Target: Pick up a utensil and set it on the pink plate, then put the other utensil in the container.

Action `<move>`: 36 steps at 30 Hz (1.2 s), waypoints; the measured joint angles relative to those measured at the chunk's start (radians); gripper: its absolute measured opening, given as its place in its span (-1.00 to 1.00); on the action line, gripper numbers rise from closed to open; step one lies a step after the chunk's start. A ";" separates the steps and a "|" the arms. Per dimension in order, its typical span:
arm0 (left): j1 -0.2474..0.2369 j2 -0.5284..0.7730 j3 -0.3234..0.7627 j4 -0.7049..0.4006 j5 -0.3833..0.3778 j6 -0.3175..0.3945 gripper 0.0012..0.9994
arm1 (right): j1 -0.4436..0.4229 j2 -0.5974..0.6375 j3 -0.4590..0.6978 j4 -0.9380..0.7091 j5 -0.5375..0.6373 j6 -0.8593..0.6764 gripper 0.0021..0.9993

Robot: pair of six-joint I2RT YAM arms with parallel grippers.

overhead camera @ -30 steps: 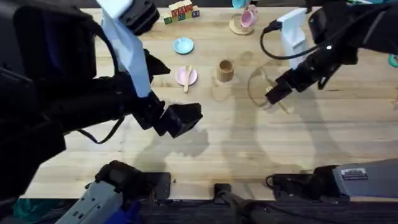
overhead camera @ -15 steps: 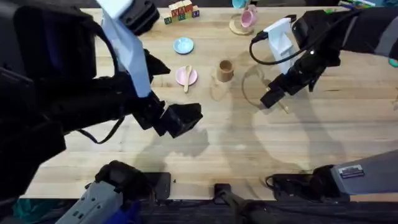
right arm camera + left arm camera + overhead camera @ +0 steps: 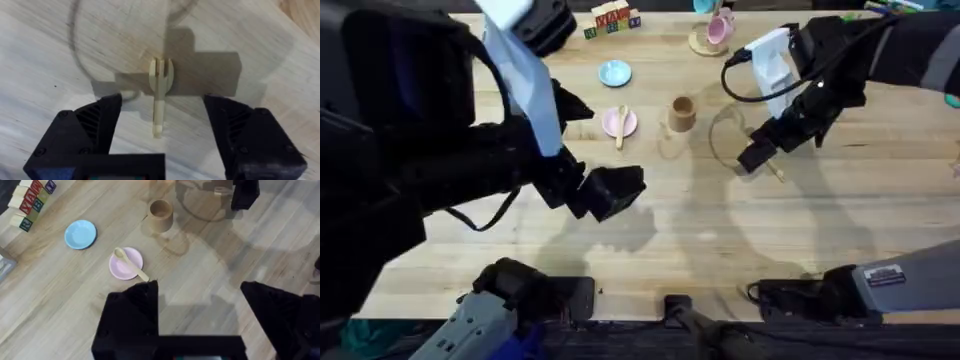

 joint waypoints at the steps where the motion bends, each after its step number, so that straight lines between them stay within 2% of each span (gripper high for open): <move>1: 0.000 0.000 0.000 0.000 0.000 0.000 0.99 | 0.000 0.000 -0.002 0.001 0.002 0.000 0.99; 7: 0.000 0.000 0.000 0.000 0.000 0.000 0.99 | 0.001 -0.009 -0.019 0.014 0.007 0.000 0.99; 10: 0.000 0.000 0.000 0.000 0.000 0.000 0.99 | 0.000 -0.011 -0.020 0.016 0.011 0.000 0.84; 17: 0.000 0.000 0.000 0.000 0.000 0.000 0.99 | -0.002 -0.011 -0.020 0.014 0.013 0.012 -0.06; 21: 0.000 0.000 0.000 0.000 0.000 0.000 0.99 | -0.002 -0.011 -0.020 0.015 0.014 0.015 -0.17; 22: 0.000 0.000 0.000 0.000 0.000 0.000 0.99 | -0.002 -0.011 -0.020 0.014 0.011 0.015 -0.34; 24: 0.000 0.000 0.000 0.000 0.000 0.000 0.99 | -0.002 -0.011 -0.020 0.006 0.003 0.022 -0.85; 25: 0.000 0.000 0.000 0.000 0.000 0.000 0.99 | -0.001 -0.014 -0.020 0.009 0.002 0.022 -0.91; 36: 0.000 0.000 0.000 0.000 0.000 0.000 0.99 | -0.001 -0.015 -0.018 0.007 -0.002 0.022 -0.94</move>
